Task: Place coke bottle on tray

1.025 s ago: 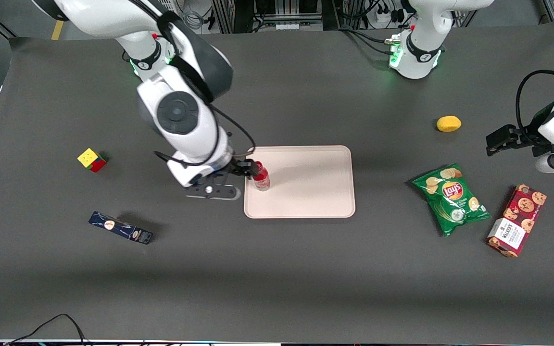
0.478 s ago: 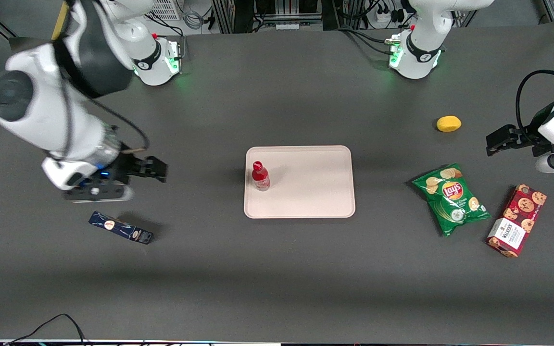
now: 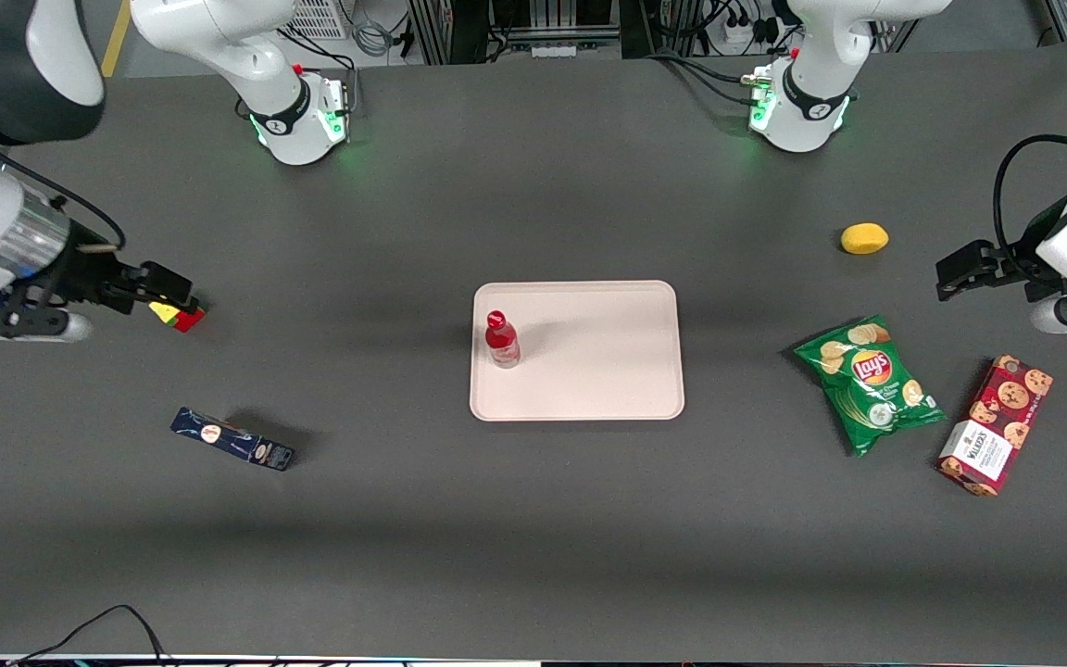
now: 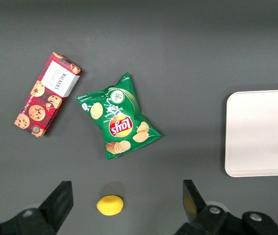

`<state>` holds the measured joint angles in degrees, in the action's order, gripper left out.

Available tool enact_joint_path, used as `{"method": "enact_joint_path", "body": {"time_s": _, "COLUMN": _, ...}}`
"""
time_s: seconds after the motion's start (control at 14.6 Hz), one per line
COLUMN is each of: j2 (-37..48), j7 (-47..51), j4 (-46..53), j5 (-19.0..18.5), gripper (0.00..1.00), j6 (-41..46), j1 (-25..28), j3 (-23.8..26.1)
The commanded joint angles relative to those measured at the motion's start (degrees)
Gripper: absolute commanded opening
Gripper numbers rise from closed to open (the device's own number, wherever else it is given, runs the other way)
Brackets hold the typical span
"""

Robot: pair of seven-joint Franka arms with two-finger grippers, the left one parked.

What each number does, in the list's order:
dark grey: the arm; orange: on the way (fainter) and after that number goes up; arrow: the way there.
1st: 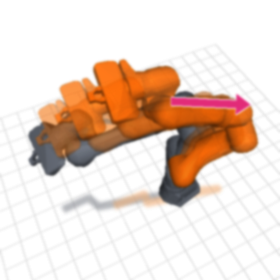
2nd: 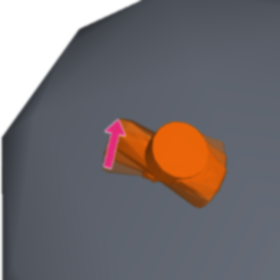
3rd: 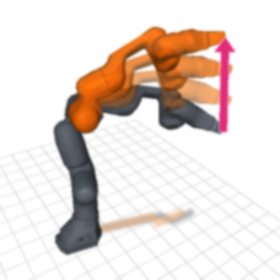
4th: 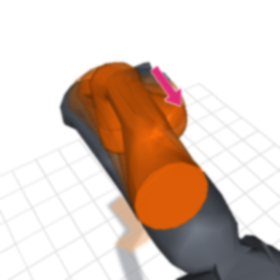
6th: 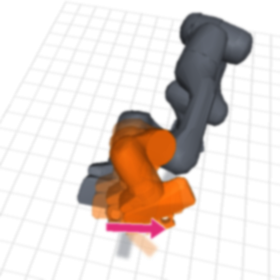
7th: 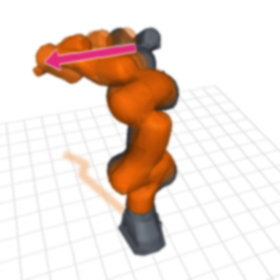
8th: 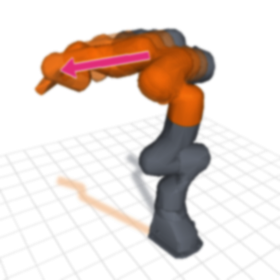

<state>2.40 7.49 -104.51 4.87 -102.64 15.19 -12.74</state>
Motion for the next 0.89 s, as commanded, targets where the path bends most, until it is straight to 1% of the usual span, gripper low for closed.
{"method": "enact_joint_path", "body": {"time_s": 0.0, "j2": 5.9, "j7": -1.8, "j4": -4.4, "j5": 0.1, "gripper": 1.00, "j6": 1.0, "j1": -0.2, "j3": -2.2}}
{"method": "enact_joint_path", "body": {"time_s": 0.14, "j2": 5.9, "j7": -1.9, "j4": -3.1, "j5": -4.6, "gripper": 1.00, "j6": 1.8, "j1": -0.3, "j3": -2.7}}
{"method": "enact_joint_path", "body": {"time_s": 0.2, "j2": 5.9, "j7": -2.0, "j4": -2.5, "j5": -5.7, "gripper": 1.00, "j6": 2.4, "j1": -0.3, "j3": -2.7}}
{"method": "enact_joint_path", "body": {"time_s": 0.34, "j2": 5.9, "j7": -2.7, "j4": -1.3, "j5": -6.3, "gripper": 1.00, "j6": 3.6, "j1": -0.3, "j3": -2.1}}
{"method": "enact_joint_path", "body": {"time_s": 0.41, "j2": 5.9, "j7": -3.1, "j4": -0.6, "j5": -7.2, "gripper": 1.00, "j6": 4.5, "j1": -0.3, "j3": -1.9}}
{"method": "enact_joint_path", "body": {"time_s": 0.82, "j2": 5.4, "j7": -3.2, "j4": 0.6, "j5": -7.3, "gripper": 1.00, "j6": 6.0, "j1": -0.3, "j3": -1.8}}
